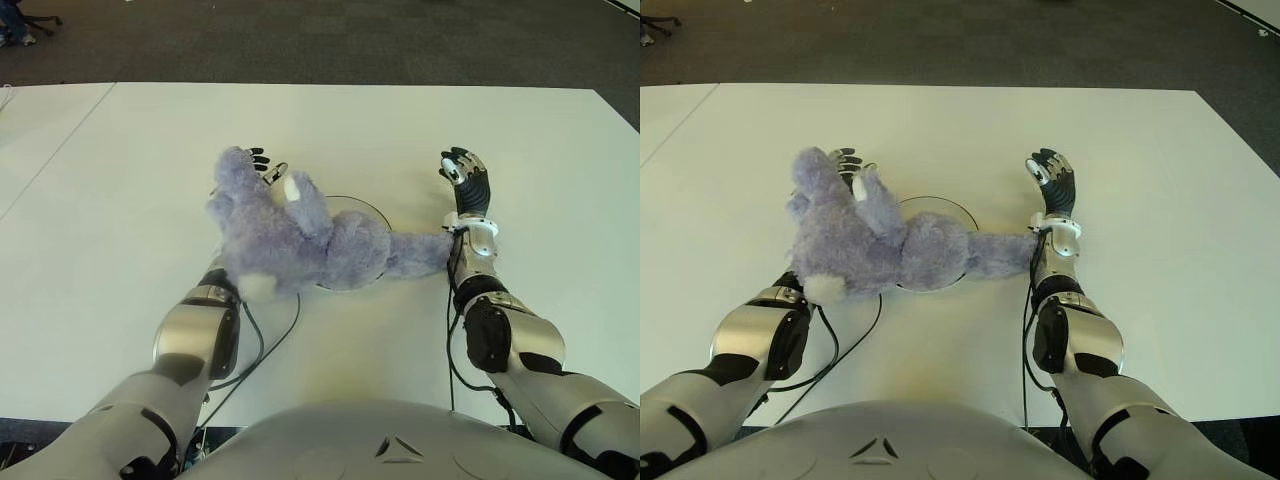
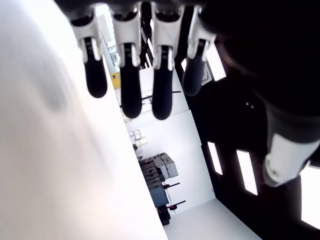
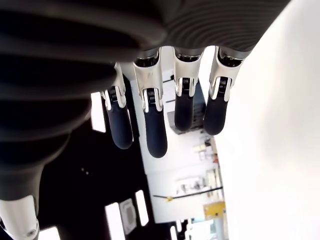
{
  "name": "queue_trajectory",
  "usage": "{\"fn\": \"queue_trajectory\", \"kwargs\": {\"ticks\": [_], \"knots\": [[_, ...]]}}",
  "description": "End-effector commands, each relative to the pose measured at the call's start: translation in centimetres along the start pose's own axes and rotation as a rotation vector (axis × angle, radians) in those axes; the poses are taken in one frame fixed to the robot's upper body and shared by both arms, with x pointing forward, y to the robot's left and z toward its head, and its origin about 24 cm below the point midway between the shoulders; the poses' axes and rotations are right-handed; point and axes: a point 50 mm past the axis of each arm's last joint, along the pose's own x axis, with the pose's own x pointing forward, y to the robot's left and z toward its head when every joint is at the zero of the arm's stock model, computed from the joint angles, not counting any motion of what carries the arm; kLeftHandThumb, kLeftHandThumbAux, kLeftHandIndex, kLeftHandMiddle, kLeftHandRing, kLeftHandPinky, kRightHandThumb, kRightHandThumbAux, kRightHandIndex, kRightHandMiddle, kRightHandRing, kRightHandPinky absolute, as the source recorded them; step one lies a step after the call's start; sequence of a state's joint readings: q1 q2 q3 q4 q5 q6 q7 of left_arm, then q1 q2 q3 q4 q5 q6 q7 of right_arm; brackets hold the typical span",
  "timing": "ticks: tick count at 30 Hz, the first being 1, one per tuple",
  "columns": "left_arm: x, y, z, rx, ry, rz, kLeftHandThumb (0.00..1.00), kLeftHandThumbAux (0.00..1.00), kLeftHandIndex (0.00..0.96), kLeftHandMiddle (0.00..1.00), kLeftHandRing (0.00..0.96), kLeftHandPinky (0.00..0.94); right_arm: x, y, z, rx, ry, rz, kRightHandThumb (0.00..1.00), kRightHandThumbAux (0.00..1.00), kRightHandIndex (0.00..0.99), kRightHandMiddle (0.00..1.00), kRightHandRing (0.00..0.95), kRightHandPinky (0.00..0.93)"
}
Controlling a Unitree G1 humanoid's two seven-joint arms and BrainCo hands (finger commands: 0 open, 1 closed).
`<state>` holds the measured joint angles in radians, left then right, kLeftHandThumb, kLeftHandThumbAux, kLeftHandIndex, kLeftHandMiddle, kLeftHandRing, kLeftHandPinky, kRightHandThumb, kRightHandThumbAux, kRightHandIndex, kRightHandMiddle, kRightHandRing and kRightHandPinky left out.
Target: Put the doll into the plate.
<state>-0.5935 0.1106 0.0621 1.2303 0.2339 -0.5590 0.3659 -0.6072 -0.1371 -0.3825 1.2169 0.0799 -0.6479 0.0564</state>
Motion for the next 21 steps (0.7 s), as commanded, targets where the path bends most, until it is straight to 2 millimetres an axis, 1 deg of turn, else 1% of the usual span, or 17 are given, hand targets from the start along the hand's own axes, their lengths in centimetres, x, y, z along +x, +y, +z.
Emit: {"fn": "queue_trajectory", "kwargs": {"ticks": [1,4,7,11,17,21], "knots": [[-8.15,-0.46,-9.69,0.077,0.444,-0.089,0.0,0.637,0.272,0.37,0.355,0.277,-9.57,-0.57,-9.66,-0.107,0.408,-0.068,0.0,0.671,0.244,0.287,0.275,0.247],[-8.14,-0.47,-9.69,0.073,0.444,-0.092,0.0,0.65,0.268,0.367,0.353,0.279,-9.6,-0.57,-9.71,-0.12,0.412,-0.067,0.0,0.672,0.234,0.275,0.263,0.238],[-8.13,-0.5,-9.68,0.068,0.445,-0.093,0.0,0.657,0.266,0.365,0.346,0.254,-9.64,-0.64,-9.74,-0.116,0.414,-0.072,0.0,0.666,0.227,0.267,0.257,0.244],[-8.13,-0.48,-9.68,0.064,0.445,-0.093,0.0,0.659,0.26,0.364,0.342,0.262,-9.65,-0.66,-9.73,-0.112,0.412,-0.077,0.0,0.666,0.233,0.27,0.263,0.271],[-8.19,-0.56,-9.68,0.072,0.443,-0.095,0.0,0.672,0.257,0.36,0.345,0.276,-9.68,-0.78,-9.74,-0.102,0.413,-0.081,0.0,0.671,0.233,0.267,0.257,0.237],[-8.17,-0.65,-9.63,0.072,0.441,-0.094,0.0,0.67,0.263,0.364,0.349,0.278,-9.72,-0.86,-9.75,-0.095,0.413,-0.087,0.0,0.683,0.235,0.267,0.26,0.246]]}}
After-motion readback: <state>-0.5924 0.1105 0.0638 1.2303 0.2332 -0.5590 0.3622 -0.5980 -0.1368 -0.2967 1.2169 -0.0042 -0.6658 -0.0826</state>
